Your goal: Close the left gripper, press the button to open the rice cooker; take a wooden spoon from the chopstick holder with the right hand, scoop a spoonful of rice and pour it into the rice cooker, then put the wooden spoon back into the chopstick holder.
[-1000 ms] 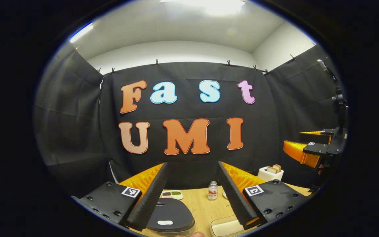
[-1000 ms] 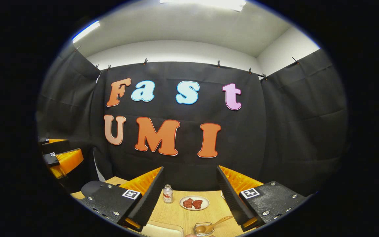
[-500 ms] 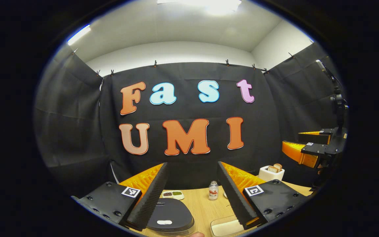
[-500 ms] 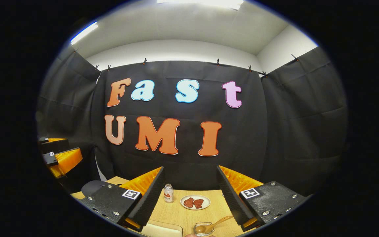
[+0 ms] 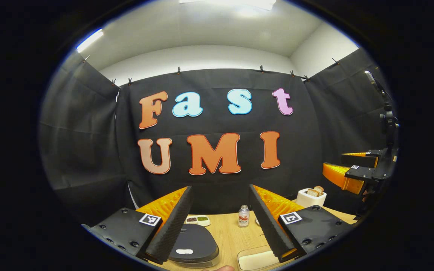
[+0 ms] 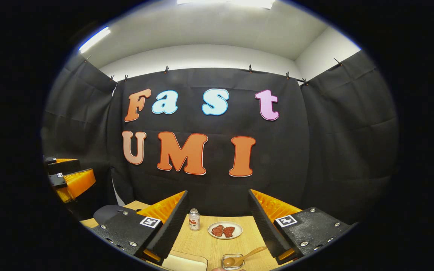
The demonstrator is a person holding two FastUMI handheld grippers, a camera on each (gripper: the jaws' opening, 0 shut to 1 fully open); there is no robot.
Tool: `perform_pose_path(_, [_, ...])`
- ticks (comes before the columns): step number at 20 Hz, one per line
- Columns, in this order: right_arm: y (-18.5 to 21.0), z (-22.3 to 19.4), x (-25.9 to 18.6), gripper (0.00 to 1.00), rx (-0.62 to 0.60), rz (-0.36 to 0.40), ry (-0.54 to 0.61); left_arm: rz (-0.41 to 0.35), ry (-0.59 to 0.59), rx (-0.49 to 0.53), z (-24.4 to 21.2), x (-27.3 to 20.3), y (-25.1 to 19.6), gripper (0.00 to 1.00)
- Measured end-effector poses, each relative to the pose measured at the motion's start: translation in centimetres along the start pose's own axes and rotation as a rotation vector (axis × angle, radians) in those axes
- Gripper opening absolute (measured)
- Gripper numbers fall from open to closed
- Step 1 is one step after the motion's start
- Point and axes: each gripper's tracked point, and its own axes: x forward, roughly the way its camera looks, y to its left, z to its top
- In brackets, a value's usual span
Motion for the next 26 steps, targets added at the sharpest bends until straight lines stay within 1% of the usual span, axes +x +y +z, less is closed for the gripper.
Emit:
perform_pose_path(1, [-0.4,0.0,0.1,0.95,0.000,0.000,-0.002,0.005,0.001,0.002,0.0,0.0,-0.2,0.99])
perform_pose_path(2, [-0.7,0.0,0.1,0.95,-0.001,0.004,-0.003,0.011,-0.002,0.004,0.0,0.0,-0.2,0.93])
perform_pose_path(3, [-1.0,-0.1,0.1,0.95,-0.001,0.007,-0.003,0.022,0.000,0.012,-0.1,0.1,-0.1,0.99])
perform_pose_path(6, [-2.1,-0.6,0.1,0.95,-0.007,0.012,0.004,0.055,0.018,0.004,-0.8,0.4,-0.1,0.99])
perform_pose_path(7, [-2.6,-0.8,0.1,0.95,-0.008,0.016,0.008,0.066,0.026,0.000,-1.0,0.5,-0.1,0.93])
perform_pose_path(8, [-2.8,-1.0,0.0,0.95,-0.008,0.019,0.011,0.074,0.032,-0.004,-1.2,0.6,-0.2,0.99])
perform_pose_path(10, [-3.5,-1.2,0.0,0.95,-0.002,0.031,0.015,0.092,0.044,-0.002,-1.7,0.6,-0.5,1.00])
perform_pose_path(12, [-4.0,-1.3,0.0,0.95,0.001,0.046,0.012,0.105,0.050,0.012,-1.8,0.6,-0.9,1.00])
perform_pose_path(14, [-4.6,-1.8,0.1,0.95,0.010,0.053,0.015,0.121,0.061,0.024,-2.1,0.5,-1.1,0.96])
perform_pose_path(17, [-4.7,-3.1,0.3,0.95,0.036,0.063,0.049,0.132,0.118,0.020,-3.8,0.7,-0.8,0.56])
perform_pose_path(18, [-4.9,-3.3,0.3,0.95,0.036,0.061,0.058,0.174,0.140,0.017,-4.3,0.7,0.2,0.43])
perform_pose_path(19, [-5.1,-3.6,0.4,0.95,0.034,0.052,0.066,0.186,0.176,-0.002,-5.2,1.0,0.7,0.30])
perform_pose_path(21, [-5.4,-4.1,0.7,0.95,0.033,0.029,0.082,0.176,0.261,-0.059,-7.4,1.0,1.1,0.07])
perform_pose_path(23, [-5.3,-4.6,0.9,0.95,0.035,0.010,0.099,0.192,0.362,-0.081,-9.8,1.4,2.6,0.08])
perform_pose_path(26, [-4.6,-5.3,1.3,0.95,0.022,-0.011,0.123,0.193,0.518,-0.159,-13.7,1.9,4.4,0.08])
